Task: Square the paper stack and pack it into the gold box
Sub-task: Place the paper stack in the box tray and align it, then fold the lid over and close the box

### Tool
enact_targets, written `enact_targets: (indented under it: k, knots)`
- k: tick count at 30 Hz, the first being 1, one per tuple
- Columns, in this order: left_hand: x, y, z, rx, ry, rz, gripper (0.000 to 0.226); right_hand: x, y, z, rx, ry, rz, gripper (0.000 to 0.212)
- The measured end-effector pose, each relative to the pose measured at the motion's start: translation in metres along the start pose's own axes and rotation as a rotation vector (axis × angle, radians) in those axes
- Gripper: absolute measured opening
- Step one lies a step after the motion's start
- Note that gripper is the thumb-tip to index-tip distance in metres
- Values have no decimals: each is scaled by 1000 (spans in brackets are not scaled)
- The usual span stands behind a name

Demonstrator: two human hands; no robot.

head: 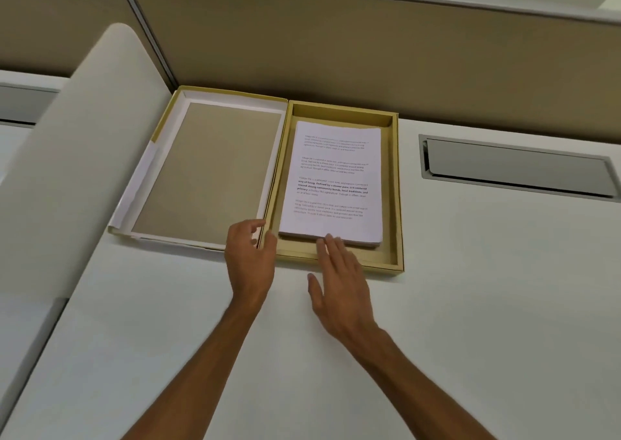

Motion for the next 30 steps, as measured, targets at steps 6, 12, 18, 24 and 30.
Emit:
enact_targets:
  k: [6, 12, 18, 24, 30]
  knots:
    - [-40, -16, -69, -451, -197, 271, 26, 37, -10, -12, -17, -232, -56, 67]
    - [-24, -7, -107, -779, -387, 210, 39, 39, -7, -14, -1, -257, -25, 67]
    - [-24, 1, -100, -689, -413, 250, 21, 39, -7, -15, 19, -250, -30, 67]
    - [-30, -7, -91, -529, -381, 279, 39, 34, -8, -16, 22, -216, -19, 64]
    - [-35, -8, -73, -327, -353, 218, 66, 32, -10, -17, 14, -213, -30, 65]
Point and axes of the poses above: each hand's wrist, its own y-axis towards the middle knuckle, its own x-axis out of the palm, z = x × y, the point moved 10 cm from there along y, towards the middle knuckle
